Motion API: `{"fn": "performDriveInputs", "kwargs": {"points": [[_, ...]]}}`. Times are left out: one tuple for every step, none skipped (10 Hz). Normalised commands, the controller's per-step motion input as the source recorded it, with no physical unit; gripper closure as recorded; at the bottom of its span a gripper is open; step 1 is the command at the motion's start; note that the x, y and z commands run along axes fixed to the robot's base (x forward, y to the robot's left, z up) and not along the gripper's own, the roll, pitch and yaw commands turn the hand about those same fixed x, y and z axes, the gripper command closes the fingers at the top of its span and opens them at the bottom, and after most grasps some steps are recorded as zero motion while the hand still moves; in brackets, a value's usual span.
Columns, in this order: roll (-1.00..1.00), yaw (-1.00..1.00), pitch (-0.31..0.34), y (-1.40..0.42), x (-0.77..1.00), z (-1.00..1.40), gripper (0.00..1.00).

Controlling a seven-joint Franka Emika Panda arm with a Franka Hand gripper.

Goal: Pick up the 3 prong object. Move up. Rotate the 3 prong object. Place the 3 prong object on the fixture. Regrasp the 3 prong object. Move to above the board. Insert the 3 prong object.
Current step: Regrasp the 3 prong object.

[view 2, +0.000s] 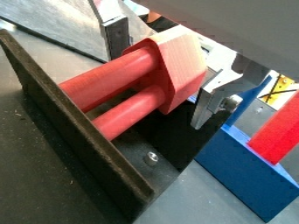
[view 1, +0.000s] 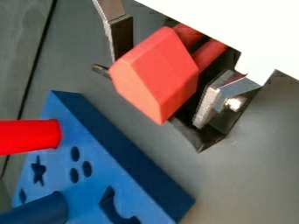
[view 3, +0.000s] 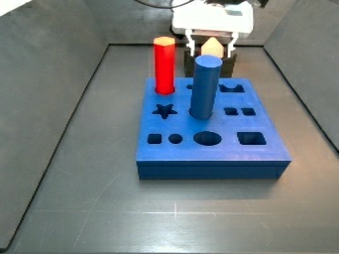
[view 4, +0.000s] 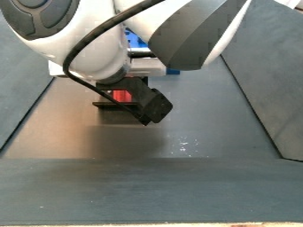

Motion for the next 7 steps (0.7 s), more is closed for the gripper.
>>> {"fn": "performDriveInputs", "kwargs": {"points": [[0.02,-0.03,-0.012,0.01,0.0,1.0,0.0],[0.02,-0.01,-0.006,0.01,-0.02,1.0,0.0],[0.03,0.0,-0.004,0.01,-0.03,1.0,0.0],[0.04,0.01,0.004,0.01,-0.04,1.0,0.0],[0.04,0.01,0.018,0.01,-0.04,0.88,0.0],[0.04,0.02,0.034,0.01,-0.03,0.7,0.0],[0.04,0.01,0.05,0.01,-0.03,0.45,0.0]]}}
